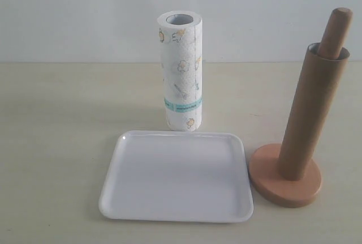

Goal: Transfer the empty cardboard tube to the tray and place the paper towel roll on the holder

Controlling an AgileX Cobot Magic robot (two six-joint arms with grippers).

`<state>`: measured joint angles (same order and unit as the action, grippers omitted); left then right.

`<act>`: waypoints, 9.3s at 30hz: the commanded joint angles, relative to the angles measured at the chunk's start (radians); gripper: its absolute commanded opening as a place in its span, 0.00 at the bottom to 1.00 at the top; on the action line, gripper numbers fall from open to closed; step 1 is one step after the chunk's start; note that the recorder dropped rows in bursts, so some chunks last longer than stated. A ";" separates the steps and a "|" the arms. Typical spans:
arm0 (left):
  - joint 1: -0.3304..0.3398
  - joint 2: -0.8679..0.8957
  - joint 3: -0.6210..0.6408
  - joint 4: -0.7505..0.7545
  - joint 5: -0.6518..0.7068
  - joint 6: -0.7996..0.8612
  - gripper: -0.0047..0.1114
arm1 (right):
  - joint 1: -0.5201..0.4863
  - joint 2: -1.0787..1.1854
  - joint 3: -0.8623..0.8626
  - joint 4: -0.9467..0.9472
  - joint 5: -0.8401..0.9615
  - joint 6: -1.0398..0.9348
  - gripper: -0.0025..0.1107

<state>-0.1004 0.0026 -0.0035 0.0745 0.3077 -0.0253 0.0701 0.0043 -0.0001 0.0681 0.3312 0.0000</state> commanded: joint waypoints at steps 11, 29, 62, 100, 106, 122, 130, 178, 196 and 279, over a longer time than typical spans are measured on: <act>0.002 -0.003 0.003 0.001 -0.001 0.000 0.08 | -0.002 -0.004 0.000 0.000 -0.486 -0.042 0.05; 0.002 -0.003 0.003 0.001 -0.001 0.000 0.08 | -0.002 0.491 -0.047 -0.068 -0.701 0.007 0.05; 0.002 -0.003 0.003 0.001 -0.001 0.000 0.08 | -0.002 0.986 -0.113 -0.708 -0.919 0.488 0.21; 0.002 -0.003 0.003 0.001 -0.001 0.000 0.08 | 0.000 1.312 -0.330 -0.667 -1.063 0.626 0.72; 0.002 -0.003 0.003 0.001 -0.001 0.000 0.08 | 0.000 1.353 -0.352 -0.667 -1.094 0.627 0.70; 0.002 -0.003 0.003 0.001 -0.001 0.000 0.08 | 0.000 1.353 -0.352 -0.702 -1.143 0.620 0.02; 0.002 -0.003 0.003 0.001 -0.001 0.000 0.08 | 0.000 1.213 -0.352 -0.736 -1.193 0.617 0.02; 0.002 -0.003 0.003 0.001 -0.001 0.000 0.08 | 0.770 1.266 -0.951 -1.732 -0.190 1.502 0.02; 0.002 -0.003 0.003 0.001 -0.001 0.000 0.08 | 0.856 1.579 -1.036 -1.730 -0.117 1.371 0.02; 0.002 -0.003 0.003 0.001 -0.001 0.000 0.08 | 0.846 1.946 -1.687 -0.119 0.857 -0.535 0.02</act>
<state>-0.1004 0.0026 -0.0035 0.0745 0.3077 -0.0253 0.9194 1.9945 -1.6839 -0.0771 1.1544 -0.5491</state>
